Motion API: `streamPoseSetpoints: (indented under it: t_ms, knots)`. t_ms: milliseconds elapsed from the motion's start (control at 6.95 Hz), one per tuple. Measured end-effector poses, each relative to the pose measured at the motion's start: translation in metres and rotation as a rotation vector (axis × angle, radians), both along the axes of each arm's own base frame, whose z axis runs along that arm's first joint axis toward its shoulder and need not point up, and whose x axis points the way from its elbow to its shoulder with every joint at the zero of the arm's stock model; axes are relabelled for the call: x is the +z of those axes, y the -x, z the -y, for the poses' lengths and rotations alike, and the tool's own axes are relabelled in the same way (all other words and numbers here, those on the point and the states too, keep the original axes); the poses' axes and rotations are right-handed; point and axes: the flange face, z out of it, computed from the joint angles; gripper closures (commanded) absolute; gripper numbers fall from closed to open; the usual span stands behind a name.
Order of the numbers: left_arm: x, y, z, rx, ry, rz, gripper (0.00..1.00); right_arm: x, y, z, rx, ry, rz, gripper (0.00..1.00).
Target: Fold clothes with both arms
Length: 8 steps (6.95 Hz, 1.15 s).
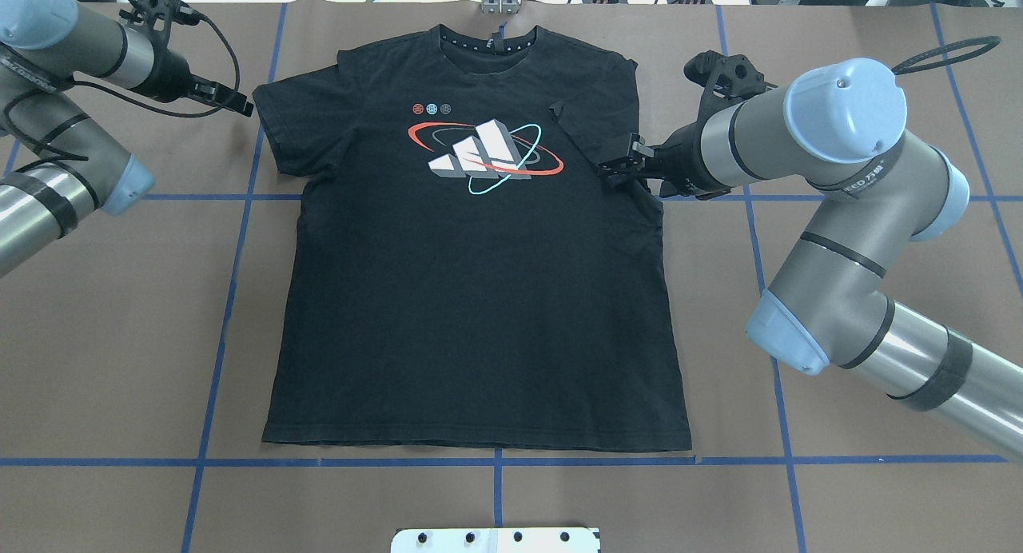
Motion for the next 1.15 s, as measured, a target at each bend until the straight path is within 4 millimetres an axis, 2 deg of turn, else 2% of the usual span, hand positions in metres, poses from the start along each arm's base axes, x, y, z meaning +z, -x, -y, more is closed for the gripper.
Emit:
streamPoseSetpoints:
  t_ms: [144,288,1151]
  knots:
    - [-0.002,-0.005,0.005,-0.013,0.025,-0.018,0.43,0.001,0.000,0.000,0.001,0.001,-0.001,0.00]
    - [-0.003,-0.007,0.008,-0.023,0.044,-0.028,0.47,0.002,0.001,0.000,0.001,0.001,-0.003,0.00]
    - [-0.004,-0.020,0.031,-0.069,0.088,-0.008,0.47,0.007,0.008,0.002,-0.005,0.004,-0.015,0.00]
